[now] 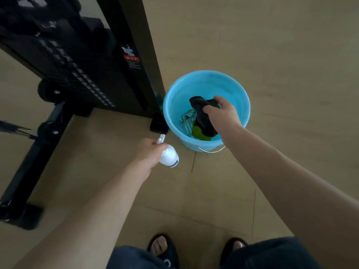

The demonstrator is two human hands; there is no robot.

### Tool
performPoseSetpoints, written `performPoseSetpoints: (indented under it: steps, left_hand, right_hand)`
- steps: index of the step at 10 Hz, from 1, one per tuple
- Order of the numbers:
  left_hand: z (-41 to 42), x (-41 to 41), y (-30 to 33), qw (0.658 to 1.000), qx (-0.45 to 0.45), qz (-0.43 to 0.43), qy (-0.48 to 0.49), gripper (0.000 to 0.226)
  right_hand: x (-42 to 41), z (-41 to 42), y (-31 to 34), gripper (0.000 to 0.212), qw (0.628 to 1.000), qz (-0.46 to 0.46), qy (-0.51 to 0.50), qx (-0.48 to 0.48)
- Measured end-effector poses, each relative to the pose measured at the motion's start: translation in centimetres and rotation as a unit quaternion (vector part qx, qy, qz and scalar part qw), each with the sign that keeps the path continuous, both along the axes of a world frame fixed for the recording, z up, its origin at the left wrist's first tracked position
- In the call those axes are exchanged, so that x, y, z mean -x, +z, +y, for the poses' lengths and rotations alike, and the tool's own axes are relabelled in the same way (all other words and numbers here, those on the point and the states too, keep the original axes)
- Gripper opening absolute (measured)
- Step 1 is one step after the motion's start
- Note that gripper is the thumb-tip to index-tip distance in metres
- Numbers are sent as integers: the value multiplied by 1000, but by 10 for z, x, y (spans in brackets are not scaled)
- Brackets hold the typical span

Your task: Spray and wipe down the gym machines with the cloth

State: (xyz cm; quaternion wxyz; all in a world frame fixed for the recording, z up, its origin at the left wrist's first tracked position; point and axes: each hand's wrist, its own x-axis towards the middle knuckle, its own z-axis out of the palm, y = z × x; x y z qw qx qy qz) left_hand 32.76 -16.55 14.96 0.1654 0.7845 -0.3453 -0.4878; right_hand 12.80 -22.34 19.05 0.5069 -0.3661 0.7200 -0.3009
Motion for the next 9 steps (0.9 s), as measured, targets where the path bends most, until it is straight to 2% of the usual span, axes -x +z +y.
performPoseSetpoints:
  steps: [2,3,4,5,6,7,8,9]
  left_hand:
    - [-28,-3,-97,1000,15,-1,3,21]
    - [-41,-8,-125,999,26,-10,18,29]
    - [-47,-15,-140,999,25,6,41,16]
    - [-44,-16,-151,988,26,89,125,16]
    - [-46,-19,-154,960,27,177,215,14]
    - [-53,-29,-151,936,9,255,244,30]
    - [-56,-33,-151,955,-3,208,212,40]
    - [-57,-27,-140,991,2,51,121,77]
  right_hand:
    - [11,-43,-102,78,991,60,95,74]
    - [14,-51,-132,76,984,92,109,110]
    - [17,-50,-146,72,974,129,126,139]
    - [19,-46,-149,73,942,195,232,143]
    - [21,-45,-148,67,920,254,276,117]
    - [20,-48,-144,62,928,246,254,118]
    - [13,-47,-137,58,937,216,236,142]
    - [12,-53,-124,51,963,146,147,170]
